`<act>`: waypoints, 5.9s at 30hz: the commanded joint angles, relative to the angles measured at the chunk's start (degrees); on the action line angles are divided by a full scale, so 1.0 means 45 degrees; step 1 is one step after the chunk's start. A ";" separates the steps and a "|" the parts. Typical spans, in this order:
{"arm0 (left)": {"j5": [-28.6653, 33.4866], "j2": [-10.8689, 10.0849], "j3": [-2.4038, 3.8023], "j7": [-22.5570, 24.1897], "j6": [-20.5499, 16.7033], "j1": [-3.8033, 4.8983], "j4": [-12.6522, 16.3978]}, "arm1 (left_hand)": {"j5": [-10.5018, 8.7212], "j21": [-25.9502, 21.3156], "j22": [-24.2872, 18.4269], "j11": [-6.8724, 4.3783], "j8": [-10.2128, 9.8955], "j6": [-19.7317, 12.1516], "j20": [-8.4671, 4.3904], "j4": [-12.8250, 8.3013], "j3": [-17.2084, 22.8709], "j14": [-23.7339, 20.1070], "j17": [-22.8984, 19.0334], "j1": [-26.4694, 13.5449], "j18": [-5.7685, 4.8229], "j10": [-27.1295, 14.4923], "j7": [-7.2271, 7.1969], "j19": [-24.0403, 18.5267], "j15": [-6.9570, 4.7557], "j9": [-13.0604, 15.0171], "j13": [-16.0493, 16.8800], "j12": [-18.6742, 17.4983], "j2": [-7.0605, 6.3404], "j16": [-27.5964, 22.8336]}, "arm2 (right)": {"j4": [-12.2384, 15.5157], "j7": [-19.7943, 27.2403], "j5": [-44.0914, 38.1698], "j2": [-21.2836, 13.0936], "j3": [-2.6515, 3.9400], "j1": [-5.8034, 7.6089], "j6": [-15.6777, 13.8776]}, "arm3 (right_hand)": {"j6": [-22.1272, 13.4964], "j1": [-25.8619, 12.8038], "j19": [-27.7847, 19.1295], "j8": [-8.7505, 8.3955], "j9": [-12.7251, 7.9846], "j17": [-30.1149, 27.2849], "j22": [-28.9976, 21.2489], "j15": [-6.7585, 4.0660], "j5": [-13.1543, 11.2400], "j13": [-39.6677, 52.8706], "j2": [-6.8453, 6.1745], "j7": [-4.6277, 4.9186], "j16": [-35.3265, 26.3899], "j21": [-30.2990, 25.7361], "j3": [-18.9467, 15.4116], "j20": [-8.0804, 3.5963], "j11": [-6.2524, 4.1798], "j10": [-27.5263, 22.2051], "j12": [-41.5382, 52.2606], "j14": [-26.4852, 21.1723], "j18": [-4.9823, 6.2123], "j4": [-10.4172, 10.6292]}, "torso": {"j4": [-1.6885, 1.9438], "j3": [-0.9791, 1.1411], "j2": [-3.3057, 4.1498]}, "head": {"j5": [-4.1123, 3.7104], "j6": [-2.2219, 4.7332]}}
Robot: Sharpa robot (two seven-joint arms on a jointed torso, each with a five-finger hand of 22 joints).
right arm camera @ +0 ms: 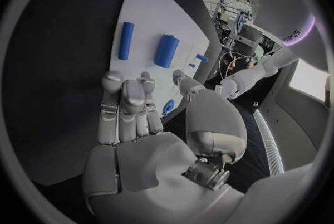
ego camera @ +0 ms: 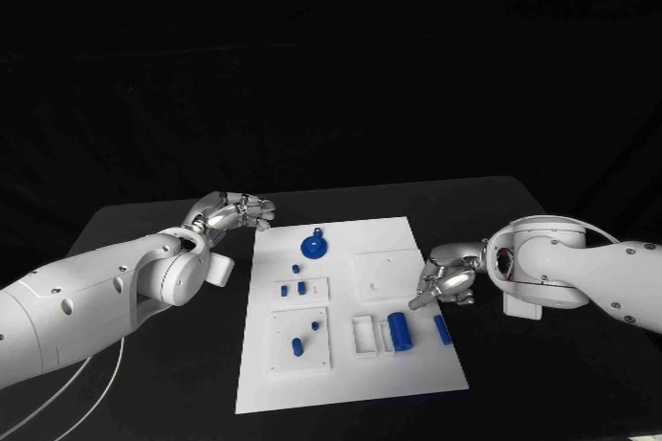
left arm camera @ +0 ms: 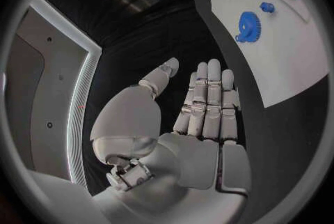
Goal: Assemble the parts on the task board
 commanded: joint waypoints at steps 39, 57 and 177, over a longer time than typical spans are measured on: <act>0.0552 -0.0154 -0.0039 0.0169 0.0997 -0.0022 0.0299 | -0.0160 -0.0417 0.0260 0.0117 -0.0093 -0.0345 0.0158 0.0314 -0.0814 -0.0153 0.0639 -0.1616 -0.0026 -0.0347 0.0091 -0.0234 0.0173 -0.0154 -0.0117 -0.0056 0.0260 -0.0683 | 0.0390 -0.0334 -0.0312 0.1210 -0.1390 -0.0937 -0.2164 | 0.0133 -0.0465 -0.0072 -0.0266 0.0155 0.0003 0.0214 -0.0136 0.1026 0.0998 0.0679 -0.0056 0.0640 0.0581 -0.1617 -0.0481 -0.0014 0.0249 0.0970 -0.0144 0.0407 -0.0792 | -0.0100 -0.0200 -0.0095 | 0.0207 -0.0683; 0.0552 -0.0176 -0.0049 0.0141 0.1016 -0.0025 0.0209 | -0.0170 -0.0430 0.0285 0.0120 -0.0084 -0.0338 0.0167 0.0297 -0.0802 -0.0157 0.0678 -0.1610 -0.0028 -0.0355 0.0089 -0.0247 0.0180 -0.0154 -0.0120 -0.0047 0.0303 -0.0710 | 0.1006 -0.0313 -0.0478 0.0806 -0.1362 -0.0559 -0.2577 | 0.1329 0.0379 0.0040 -0.0033 0.0180 -0.0302 0.0195 -0.0347 -0.0247 0.1003 0.0896 -0.0332 0.0804 0.0822 0.0951 -0.0229 -0.0267 0.0647 0.0991 -0.0122 0.0407 -0.0206 | -0.0123 -0.0198 -0.0102 | 0.0234 -0.0702; 0.0303 -0.0317 -0.0154 -0.0247 0.1464 -0.0021 -0.0032 | -0.0282 -0.0541 0.0516 0.0134 0.0003 -0.0261 0.0206 0.0205 -0.0793 -0.0187 0.1042 -0.1680 -0.0036 -0.0406 0.0038 -0.0319 0.0215 -0.0156 -0.0136 -0.0026 0.0216 -0.0955 | 0.0493 -0.1317 0.2061 0.2264 -0.1346 -0.0496 -0.2141 | 0.1428 -0.1902 -0.0423 -0.0474 -0.0151 -0.1026 -0.0125 -0.0396 -0.0524 0.1016 -0.0830 -0.0362 0.0846 0.0645 -0.1266 -0.0183 -0.0299 0.0414 0.0443 -0.0515 0.0407 -0.1966 | -0.0131 -0.0213 -0.0098 | 0.0658 -0.0739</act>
